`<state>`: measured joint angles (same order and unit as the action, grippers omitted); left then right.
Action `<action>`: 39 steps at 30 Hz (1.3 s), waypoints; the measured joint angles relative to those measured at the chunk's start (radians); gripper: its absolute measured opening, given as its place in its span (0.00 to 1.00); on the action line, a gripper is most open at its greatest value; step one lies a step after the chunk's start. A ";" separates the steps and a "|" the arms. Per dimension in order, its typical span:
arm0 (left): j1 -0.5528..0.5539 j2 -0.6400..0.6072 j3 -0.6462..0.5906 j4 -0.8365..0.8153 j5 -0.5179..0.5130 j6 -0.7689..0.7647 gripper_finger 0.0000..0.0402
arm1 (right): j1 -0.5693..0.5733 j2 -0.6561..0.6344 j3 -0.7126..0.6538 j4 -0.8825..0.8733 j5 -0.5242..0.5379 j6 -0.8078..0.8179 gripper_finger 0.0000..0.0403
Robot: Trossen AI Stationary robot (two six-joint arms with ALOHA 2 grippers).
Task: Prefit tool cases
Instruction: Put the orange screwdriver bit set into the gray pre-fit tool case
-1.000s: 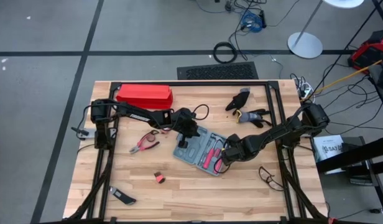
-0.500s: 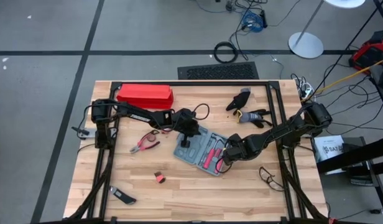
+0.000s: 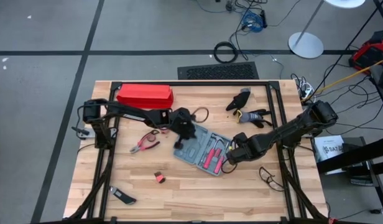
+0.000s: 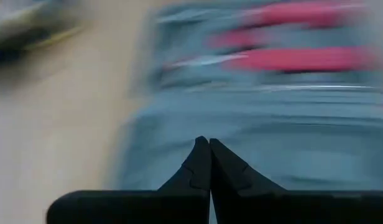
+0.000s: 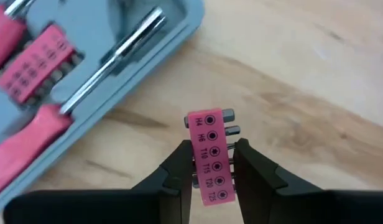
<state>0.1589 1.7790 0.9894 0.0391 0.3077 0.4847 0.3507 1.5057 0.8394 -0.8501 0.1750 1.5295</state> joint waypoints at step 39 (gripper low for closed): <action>0.016 0.353 0.305 0.124 -0.321 -0.310 0.00 | 0.063 -0.069 0.003 0.070 0.249 0.124 0.20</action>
<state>0.1750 2.1315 1.2942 0.1627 -0.0131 0.1744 0.4137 1.4368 0.8425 -0.7798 0.4235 1.6536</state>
